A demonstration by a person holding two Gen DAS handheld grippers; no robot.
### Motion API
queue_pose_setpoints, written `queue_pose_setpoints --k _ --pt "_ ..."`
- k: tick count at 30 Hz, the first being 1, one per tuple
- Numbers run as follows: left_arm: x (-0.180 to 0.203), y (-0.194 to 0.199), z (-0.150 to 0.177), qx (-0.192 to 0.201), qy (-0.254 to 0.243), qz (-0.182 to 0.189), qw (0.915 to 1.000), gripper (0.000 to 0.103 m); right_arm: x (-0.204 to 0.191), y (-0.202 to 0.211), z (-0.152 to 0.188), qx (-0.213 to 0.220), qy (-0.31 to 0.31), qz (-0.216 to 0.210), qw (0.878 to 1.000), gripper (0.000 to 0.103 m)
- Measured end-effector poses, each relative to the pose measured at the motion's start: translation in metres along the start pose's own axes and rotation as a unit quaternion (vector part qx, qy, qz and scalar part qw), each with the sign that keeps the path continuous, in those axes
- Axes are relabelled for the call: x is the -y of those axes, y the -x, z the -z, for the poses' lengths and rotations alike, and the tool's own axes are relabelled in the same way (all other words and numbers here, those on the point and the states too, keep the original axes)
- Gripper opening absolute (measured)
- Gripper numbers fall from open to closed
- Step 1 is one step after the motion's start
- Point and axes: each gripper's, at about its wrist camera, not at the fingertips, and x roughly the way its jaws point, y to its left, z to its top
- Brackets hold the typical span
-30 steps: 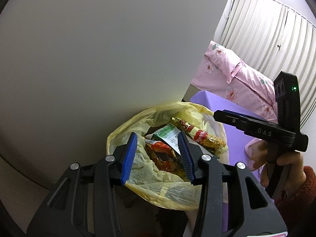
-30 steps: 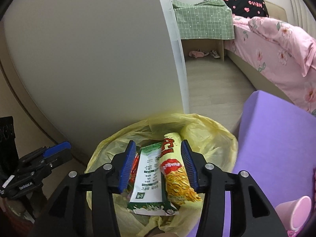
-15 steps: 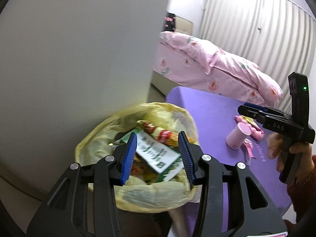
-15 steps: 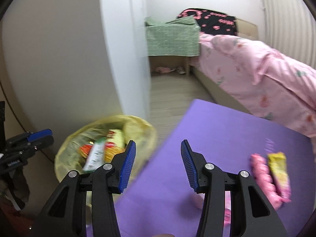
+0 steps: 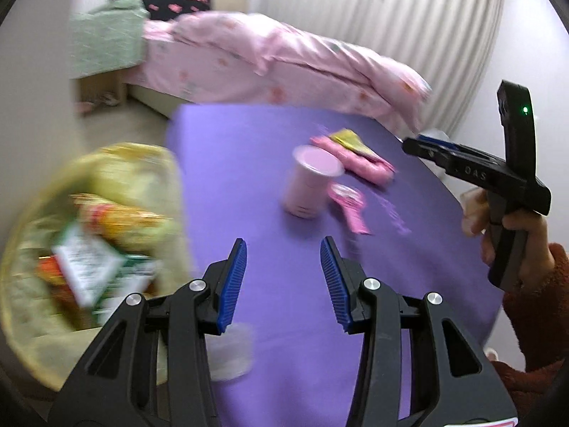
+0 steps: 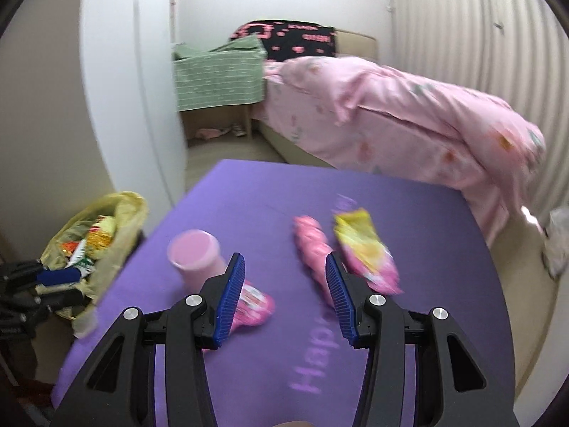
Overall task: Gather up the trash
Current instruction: 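Move both tools back to the table toward the pink wrappers, then grasp the pink-yellow potato chip packet with the right tool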
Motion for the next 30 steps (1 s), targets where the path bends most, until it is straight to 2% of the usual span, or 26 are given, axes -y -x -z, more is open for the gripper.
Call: queue_pose_setpoints --k 3,8,11,14,16,18,22,27,30 --pt "0.024 -0.031 -0.005 -0.020 -0.021 0.037 0.9989 0.041 0.023 0.000 0.015 -0.010 -0.014 0.021 1.000 0.045" --pt "0.049 -0.066 -0.020 -0.027 -0.016 0.055 0.9980 0.041 0.055 0.002 0.030 -0.015 -0.036 0.037 0.999 0.045" --pt "0.059 -0.087 -0.029 -0.035 -0.018 0.033 0.9987 0.041 0.068 -0.002 0.031 -0.018 -0.036 0.043 0.998 0.045" --pt "0.069 -0.108 -0.032 -0.049 -0.029 -0.007 0.9984 0.041 0.076 -0.015 0.024 -0.023 -0.019 0.054 0.998 0.045" --pt "0.070 -0.114 -0.032 -0.059 -0.021 -0.015 0.9979 0.041 0.082 -0.027 0.015 -0.026 -0.021 0.044 0.998 0.045" --pt "0.071 -0.115 -0.033 -0.058 -0.017 -0.008 0.9981 0.041 0.087 -0.040 0.006 -0.028 -0.025 0.034 0.999 0.045" --pt "0.072 -0.113 -0.034 -0.055 -0.025 -0.006 0.9981 0.041 0.100 -0.086 -0.014 -0.054 -0.025 0.031 0.998 0.045" --pt "0.076 -0.116 -0.038 -0.061 -0.038 0.003 0.9974 0.041 0.112 -0.132 -0.016 -0.091 -0.036 0.003 0.995 0.045" --pt "0.077 -0.120 -0.042 -0.064 -0.040 0.011 0.9970 0.041 0.116 -0.144 -0.011 -0.108 -0.049 -0.022 0.993 0.039"
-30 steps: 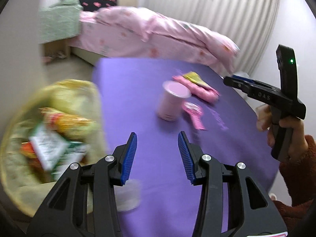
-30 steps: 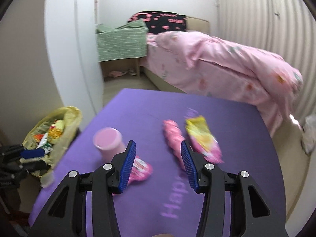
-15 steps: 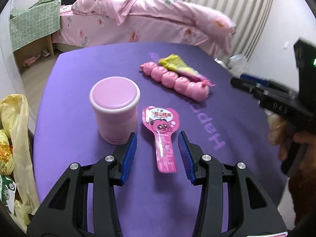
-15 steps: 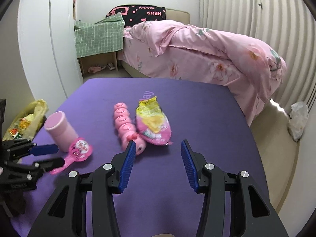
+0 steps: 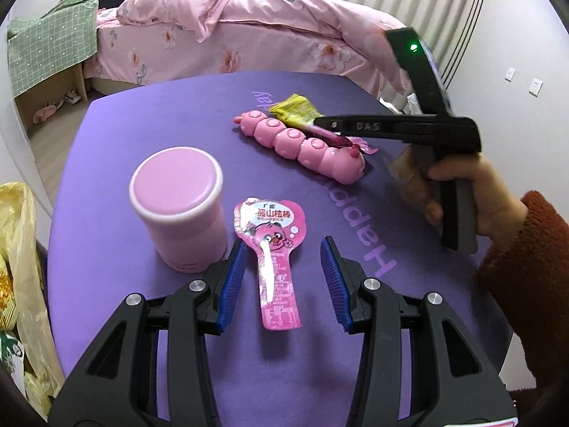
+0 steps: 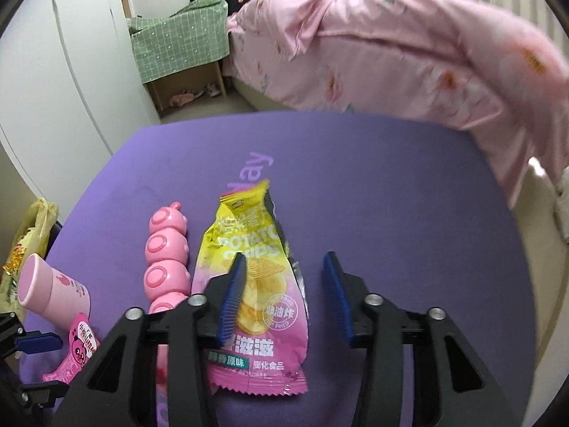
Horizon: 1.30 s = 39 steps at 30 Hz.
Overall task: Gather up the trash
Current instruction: 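Grasp the pink-yellow potato chip packet with the right tool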
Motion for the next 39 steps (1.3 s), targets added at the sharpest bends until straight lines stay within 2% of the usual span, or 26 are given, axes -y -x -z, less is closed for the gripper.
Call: queue_pose_setpoints --k 3,5,8,13,18,23,30,33,34,35,37,39 --pt "-0.001 -0.003 -0.002 -0.004 0.005 0.012 0.9999 0.041 0.001 0.001 0.001 -0.002 0.000 -0.007 1.000 0.034" --pt "-0.001 -0.003 -0.003 -0.004 0.006 0.021 0.9997 0.041 -0.001 0.004 0.003 -0.010 0.006 -0.007 1.000 0.019" --pt "-0.002 -0.002 -0.004 -0.001 0.005 0.037 0.9993 0.041 -0.006 0.012 0.010 -0.012 0.026 0.008 1.000 0.008" --pt "-0.007 -0.008 -0.006 -0.002 0.006 0.031 0.9995 0.041 0.001 0.038 0.027 0.017 0.007 0.018 1.000 0.005" --pt "-0.004 -0.013 -0.007 -0.003 0.004 0.000 1.0000 0.041 0.006 0.065 0.043 0.040 -0.017 0.039 0.998 0.005" --pt "-0.007 0.001 0.000 0.016 0.007 -0.016 0.9997 0.041 0.003 0.091 0.060 0.063 -0.043 0.028 0.997 0.005" --pt "-0.006 -0.005 -0.001 0.000 0.002 -0.025 0.9997 0.042 -0.007 0.105 0.078 0.066 -0.019 0.032 0.997 0.005" --pt "-0.003 -0.007 0.000 -0.005 0.003 -0.017 0.9998 0.042 -0.006 0.103 0.078 0.066 -0.014 0.039 0.997 0.007" --pt "-0.002 -0.005 0.001 -0.004 0.001 -0.015 0.9999 0.042 -0.004 0.100 0.076 0.065 -0.018 0.030 0.997 0.012" --pt "-0.001 -0.003 0.001 -0.001 -0.002 -0.013 0.9999 0.042 -0.002 0.097 0.074 0.066 -0.021 0.022 0.997 0.029" --pt "-0.001 0.001 0.002 0.001 -0.004 -0.010 0.9999 0.042 0.002 0.091 0.068 0.069 -0.025 0.007 0.997 0.053" --pt "-0.005 0.005 0.002 0.005 -0.002 -0.012 0.9999 0.042 0.005 0.078 0.061 0.052 -0.023 0.006 0.998 0.053"
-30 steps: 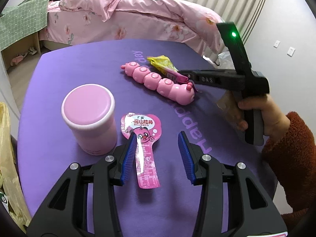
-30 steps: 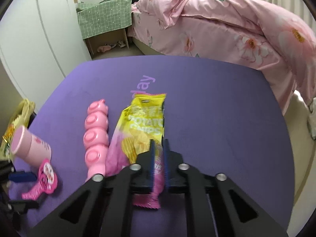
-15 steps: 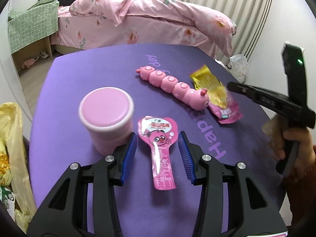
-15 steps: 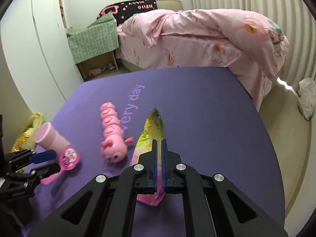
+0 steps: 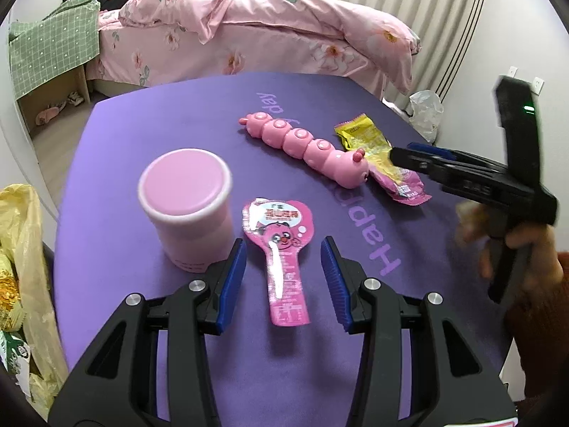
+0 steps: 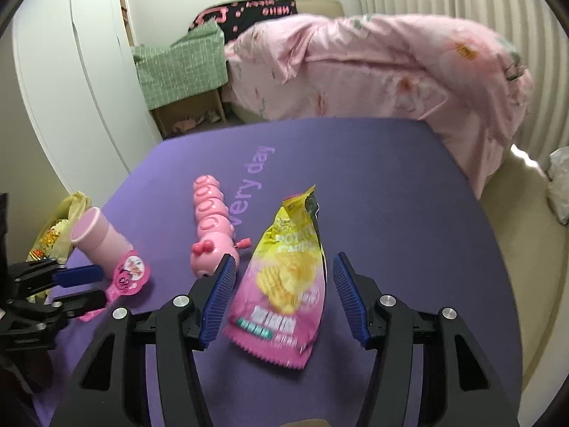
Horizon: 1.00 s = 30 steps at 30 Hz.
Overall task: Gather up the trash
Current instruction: 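Grasp the pink-yellow potato chip packet with the right tool, then grasp the pink lollipop wrapper with the left tool while the right tool holds its packet, then drop the pink lollipop wrapper into the bag with the left tool while the right tool carries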
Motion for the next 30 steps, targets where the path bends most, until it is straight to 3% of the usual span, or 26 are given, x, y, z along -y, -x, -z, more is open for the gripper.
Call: queue_pose_setpoints --k 3,6,8,9,11,21,22,24,30 --pt "-0.011 0.002 0.001 0.000 0.010 0.000 0.9999 0.042 0.000 -0.019 -0.003 -0.025 0.029 0.029 0.999 0.053" --pt "-0.017 0.005 0.002 0.000 0.015 0.005 0.9999 0.042 0.001 -0.031 0.000 -0.052 0.033 0.013 0.998 0.052" --pt "-0.016 0.006 0.002 0.003 0.012 0.011 0.9999 0.042 -0.001 -0.029 0.003 -0.051 0.030 -0.014 0.998 0.021" --pt "-0.015 0.006 0.001 0.003 0.013 0.013 0.9998 0.042 -0.002 -0.026 0.005 -0.049 0.028 -0.021 0.998 0.020" --pt "-0.013 0.002 0.001 0.000 0.012 0.014 0.9998 0.043 -0.004 -0.019 0.009 -0.043 0.034 -0.006 0.999 0.008" --pt "0.005 -0.033 -0.002 -0.032 -0.005 -0.017 0.9993 0.044 -0.009 0.029 0.036 -0.008 0.009 0.017 1.000 0.006" --pt "0.006 -0.034 -0.003 -0.035 -0.007 -0.021 0.9991 0.042 -0.010 0.031 0.038 -0.007 0.005 0.016 1.000 0.006" --pt "0.007 -0.033 -0.002 -0.040 -0.010 -0.022 0.9989 0.016 -0.010 0.037 0.039 -0.002 -0.001 0.014 1.000 0.006" --pt "0.007 -0.010 0.006 -0.027 -0.014 -0.008 0.9995 0.015 -0.025 0.061 0.038 0.025 0.001 0.009 1.000 0.006"
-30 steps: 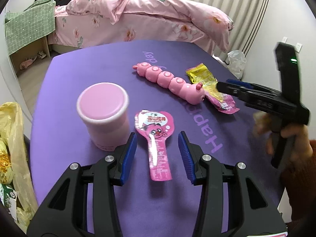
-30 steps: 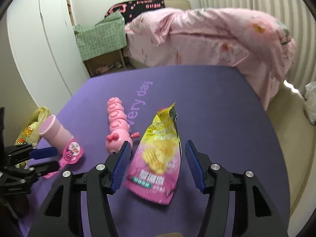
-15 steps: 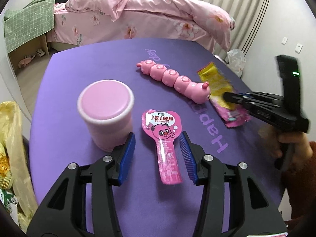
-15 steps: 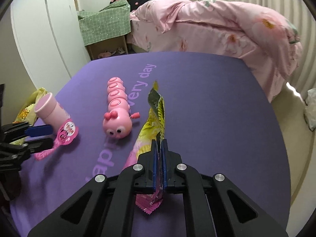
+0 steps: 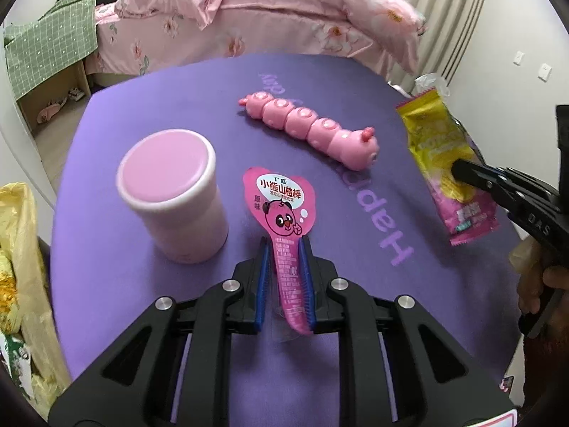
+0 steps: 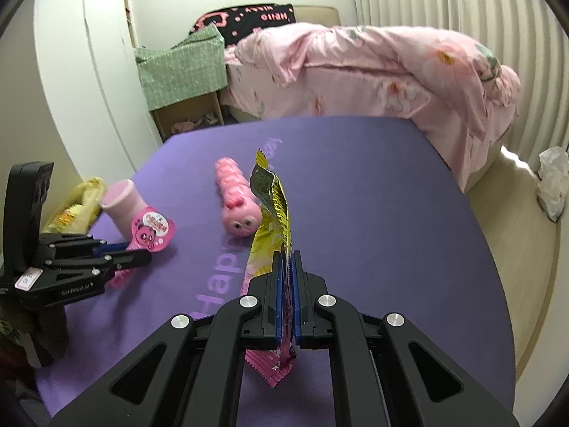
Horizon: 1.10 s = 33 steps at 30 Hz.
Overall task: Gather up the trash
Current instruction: 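Drop the pink lollipop wrapper into the bag with the left tool while the right tool carries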
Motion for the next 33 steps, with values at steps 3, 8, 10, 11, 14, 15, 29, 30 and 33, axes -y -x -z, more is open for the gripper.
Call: queue_pose_setpoints --k 3,8,10,11,14,15,29,30,33 --pt "0.002 0.025 0.005 0.023 -0.008 0.004 0.9997 0.015 -0.014 0.012 -0.006 0.014 0.015 -0.005 1.000 0.006" --pt "0.001 0.076 0.013 0.070 -0.018 -0.011 0.9973 0.015 -0.049 0.033 -0.021 0.040 0.052 -0.020 0.998 0.006" --pt "-0.003 0.092 0.015 0.083 -0.016 -0.015 0.9963 0.015 -0.065 0.042 -0.028 0.051 0.067 -0.027 0.996 0.006" --pt "-0.007 0.103 0.017 0.091 -0.014 -0.018 0.9956 0.016 -0.071 0.045 -0.030 0.055 0.072 -0.030 0.995 0.006" --pt "-0.018 0.131 0.022 0.113 -0.009 -0.030 0.9931 0.016 -0.095 0.054 -0.040 0.070 0.093 -0.043 0.992 0.006" --pt "-0.023 0.139 0.024 0.120 -0.007 -0.034 0.9922 0.016 -0.102 0.056 -0.043 0.073 0.098 -0.047 0.991 0.006" --pt "-0.166 0.215 0.060 0.143 0.128 -0.133 0.9723 0.016 -0.205 0.051 -0.075 0.090 0.177 -0.106 0.974 0.006" --pt "-0.177 0.214 0.063 0.139 0.139 -0.140 0.9704 0.016 -0.209 0.050 -0.076 0.089 0.180 -0.109 0.974 0.006" --pt "-0.209 0.209 0.076 0.123 0.176 -0.143 0.9663 0.016 -0.219 0.045 -0.076 0.085 0.187 -0.112 0.972 0.006"
